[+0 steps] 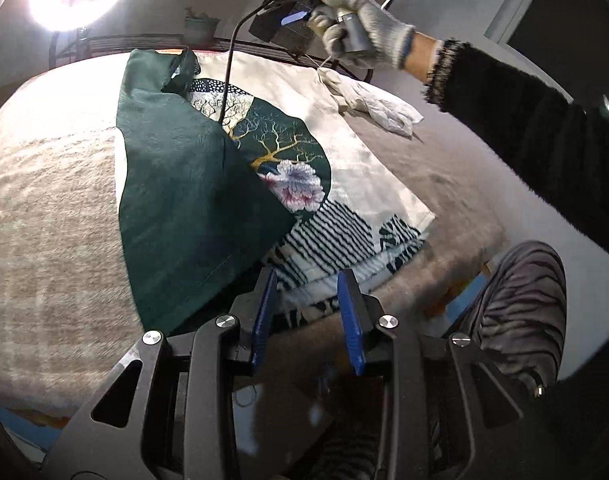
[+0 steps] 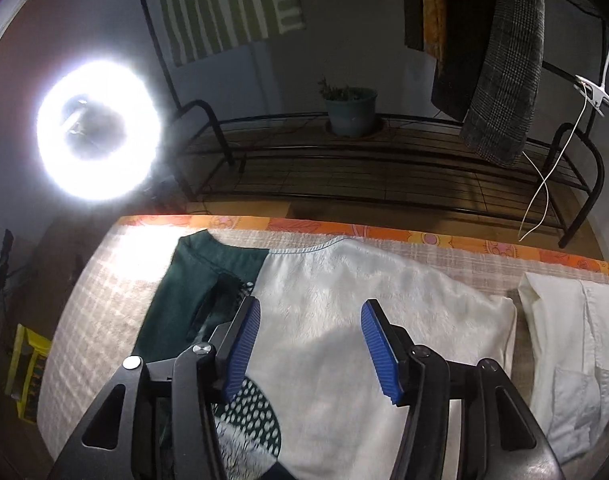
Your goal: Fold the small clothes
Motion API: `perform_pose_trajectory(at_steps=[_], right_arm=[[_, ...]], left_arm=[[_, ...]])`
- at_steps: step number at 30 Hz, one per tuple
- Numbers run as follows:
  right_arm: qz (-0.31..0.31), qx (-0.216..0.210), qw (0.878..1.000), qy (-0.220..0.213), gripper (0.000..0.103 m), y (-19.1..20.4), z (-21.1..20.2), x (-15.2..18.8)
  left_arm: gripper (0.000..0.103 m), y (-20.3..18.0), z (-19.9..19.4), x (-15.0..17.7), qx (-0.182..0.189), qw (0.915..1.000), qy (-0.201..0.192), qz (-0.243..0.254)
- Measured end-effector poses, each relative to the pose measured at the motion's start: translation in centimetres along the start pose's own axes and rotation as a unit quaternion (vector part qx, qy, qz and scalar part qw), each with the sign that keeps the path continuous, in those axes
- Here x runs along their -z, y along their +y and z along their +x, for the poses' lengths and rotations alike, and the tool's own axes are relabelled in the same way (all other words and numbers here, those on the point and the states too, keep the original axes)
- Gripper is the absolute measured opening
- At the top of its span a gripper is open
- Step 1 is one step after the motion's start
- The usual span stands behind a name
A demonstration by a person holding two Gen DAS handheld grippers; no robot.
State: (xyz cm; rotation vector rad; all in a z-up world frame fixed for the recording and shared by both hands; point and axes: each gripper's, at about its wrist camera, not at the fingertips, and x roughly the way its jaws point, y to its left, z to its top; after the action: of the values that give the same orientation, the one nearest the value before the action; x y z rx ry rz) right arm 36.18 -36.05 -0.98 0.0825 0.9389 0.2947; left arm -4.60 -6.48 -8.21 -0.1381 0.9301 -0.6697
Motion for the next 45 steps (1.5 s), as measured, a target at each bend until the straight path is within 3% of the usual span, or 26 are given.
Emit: perform_pose_trajectory(at_steps=[3,6,9,11,14,18,20,23,25,29,32,35,37,42,45], right_arm=[[-0.015,-0.032,0.999,0.013,0.056,0.8,-1.6,1.4],[-0.050,-0.014,0.999,0.012,0.055,1.4,-2.8,3.0],[-0.043,-0.021,0.999,0.006,0.052,0.8,-4.0,3.9],[-0.041,-0.027,0.999,-0.001,0.042,0.7,-4.5,4.0],[-0.044,-0.052,0.998,-0.001,0.040,2.1,-4.2,3.8],[-0.076,-0.096,0.992,0.018,0.030,6.7,-1.1,3.7],[-0.083,-0.120,0.989,0.035,0.025,9.0,1.0,4.1],[-0.094,-0.156,0.981,0.068,0.022,12.6,4.4,5.6],[-0.102,-0.171,0.976,0.090,0.021,14.8,6.5,7.2],[-0.108,-0.177,0.970,0.128,0.021,16.8,9.6,9.7],[-0.100,-0.135,0.974,0.152,0.022,15.7,10.8,10.4],[-0.070,-0.107,0.982,0.139,0.023,12.8,9.8,10.0],[-0.031,-0.073,0.990,0.121,0.035,9.9,8.3,9.7],[0.019,-0.064,0.994,0.085,0.035,5.3,3.5,10.5],[0.026,-0.076,0.995,0.056,0.036,4.1,-0.5,11.6]], left_arm=[[0.031,0.7,-0.8,0.5,0.002,0.9999,0.007,-0.008],[0.031,0.6,-1.3,0.9,0.019,0.9997,0.011,-0.010],[0.031,-0.3,-1.9,1.0,0.031,0.9995,0.004,0.009],[0.031,-0.6,-2.0,0.8,0.024,0.9995,-0.004,0.017],[0.031,0.2,-1.5,0.2,-0.021,0.9995,-0.022,0.008],[0.030,3.7,-0.1,-0.4,-0.075,0.9940,-0.024,-0.075],[0.027,4.9,0.7,-0.3,-0.089,0.9914,-0.013,-0.094],[0.026,5.9,2.7,0.4,-0.116,0.9881,0.021,-0.098],[0.026,6.2,3.5,0.9,-0.109,0.9875,0.036,-0.108],[0.026,5.6,3.7,1.4,-0.124,0.9885,0.035,-0.078],[0.026,5.8,3.7,1.4,-0.120,0.9887,0.035,-0.083],[0.026,5.7,3.5,1.5,-0.120,0.9890,0.037,-0.079],[0.026,5.3,3.5,1.5,-0.123,0.9892,0.039,-0.070],[0.026,4.7,2.9,1.8,-0.113,0.9912,0.028,-0.063],[0.026,3.4,1.6,1.7,-0.129,0.9911,0.003,-0.033]])
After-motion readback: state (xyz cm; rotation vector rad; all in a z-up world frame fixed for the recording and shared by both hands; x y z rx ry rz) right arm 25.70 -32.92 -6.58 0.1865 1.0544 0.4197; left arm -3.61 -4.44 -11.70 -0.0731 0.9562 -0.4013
